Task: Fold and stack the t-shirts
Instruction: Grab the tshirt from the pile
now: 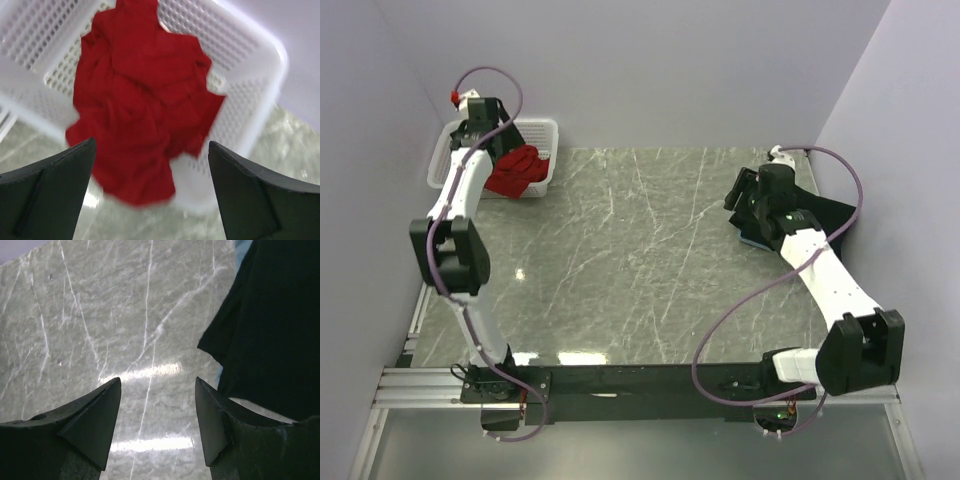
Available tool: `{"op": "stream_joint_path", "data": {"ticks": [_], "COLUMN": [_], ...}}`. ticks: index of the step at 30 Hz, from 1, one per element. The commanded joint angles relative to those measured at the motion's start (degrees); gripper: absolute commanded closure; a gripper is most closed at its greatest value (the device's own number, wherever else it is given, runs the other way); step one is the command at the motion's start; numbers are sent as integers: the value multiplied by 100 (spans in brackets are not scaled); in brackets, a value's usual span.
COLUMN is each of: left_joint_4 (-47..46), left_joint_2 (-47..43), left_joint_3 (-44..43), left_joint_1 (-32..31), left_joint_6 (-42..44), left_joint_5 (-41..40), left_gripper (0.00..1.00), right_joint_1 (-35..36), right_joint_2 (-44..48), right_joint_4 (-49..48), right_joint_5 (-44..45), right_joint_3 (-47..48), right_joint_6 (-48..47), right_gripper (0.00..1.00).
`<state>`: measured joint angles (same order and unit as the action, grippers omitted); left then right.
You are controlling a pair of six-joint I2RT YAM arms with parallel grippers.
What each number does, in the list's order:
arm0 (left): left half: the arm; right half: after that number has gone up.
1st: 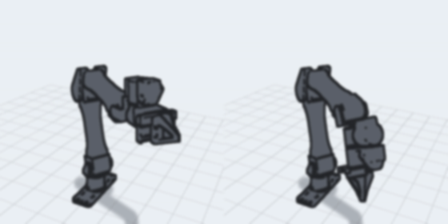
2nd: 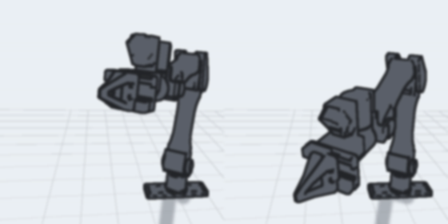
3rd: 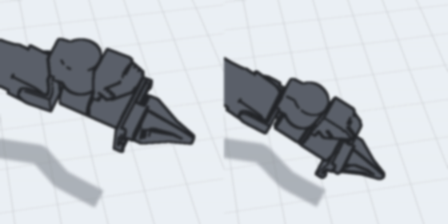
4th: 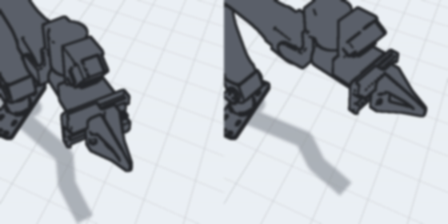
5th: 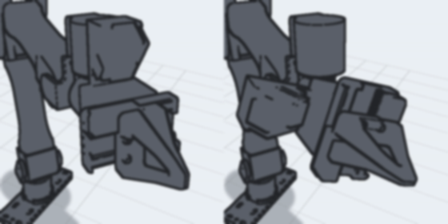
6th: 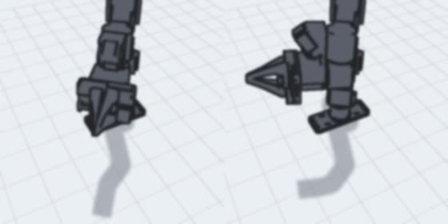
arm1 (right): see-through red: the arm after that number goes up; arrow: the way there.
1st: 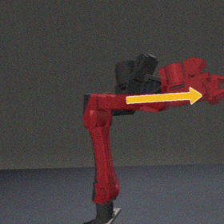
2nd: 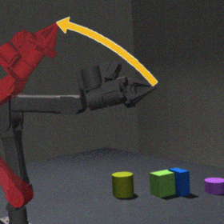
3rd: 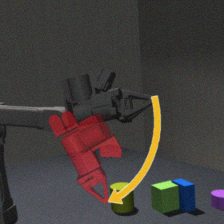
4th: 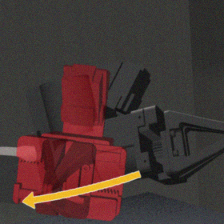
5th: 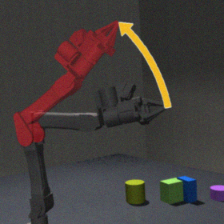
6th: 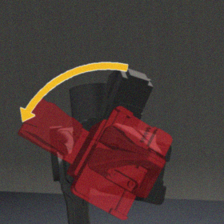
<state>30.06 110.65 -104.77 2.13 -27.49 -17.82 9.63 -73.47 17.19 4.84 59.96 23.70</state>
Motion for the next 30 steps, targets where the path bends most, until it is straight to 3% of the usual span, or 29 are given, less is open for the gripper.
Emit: {"op": "stream_joint_path", "data": {"ticks": [1, 5, 13, 19, 27, 30], "left_joint_4": [930, 1309, 273, 798, 843, 817], "left_joint_2": [1006, 1906, 2232, 3013, 3339, 3402], "left_joint_3": [-1227, -2300, -1784, -2635, -2504, -2601], "left_joint_1": [138, 331, 736, 745, 736, 736], "left_joint_6": [103, 33, -144, 164, 261, 340], "left_joint_5": [-159, -47, 938, 1106, 1114, 1298], "left_gripper": [1, 1, 0, 1, 1, 17], "right_joint_1": [22, 4, -40, -58, -66, -66], "right_joint_2": [-350, -764, -1512, -1960, -2259, -2329], "right_joint_4": [-234, -234, -128, 3, 127, 179], "right_joint_5": [17, -97, -290, -396, -467, -458], "right_joint_3": [524, 946, 1570, 2028, 2388, 2494], "right_joint_6": [-59, -77, -156, -147, -164, -156], "right_gripper": [33, 33, 33, 33, 33, 33]}}
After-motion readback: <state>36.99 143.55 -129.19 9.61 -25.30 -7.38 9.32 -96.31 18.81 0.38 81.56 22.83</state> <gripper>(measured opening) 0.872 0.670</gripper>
